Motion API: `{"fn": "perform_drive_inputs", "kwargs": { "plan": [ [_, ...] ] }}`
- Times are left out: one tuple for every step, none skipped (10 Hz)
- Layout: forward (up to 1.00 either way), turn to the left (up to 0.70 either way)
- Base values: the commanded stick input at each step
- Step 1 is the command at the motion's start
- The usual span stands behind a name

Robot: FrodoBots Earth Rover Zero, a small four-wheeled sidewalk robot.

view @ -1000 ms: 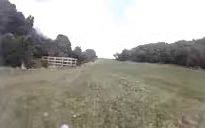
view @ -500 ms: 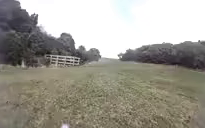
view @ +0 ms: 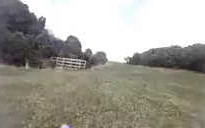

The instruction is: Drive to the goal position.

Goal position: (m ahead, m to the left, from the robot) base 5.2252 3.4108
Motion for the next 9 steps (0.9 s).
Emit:
{"fn": "perform_drive_inputs", "kwargs": {
  "plan": [
    [1.0, 0.0],
    [1.0, 0.0],
    [1.0, -0.07],
    [1.0, -0.2],
    [1.0, -0.26],
    [1.0, -0.15],
    [1.0, 0.0],
    [1.0, 0.0],
    [1.0, 0.0]
  ]
}}
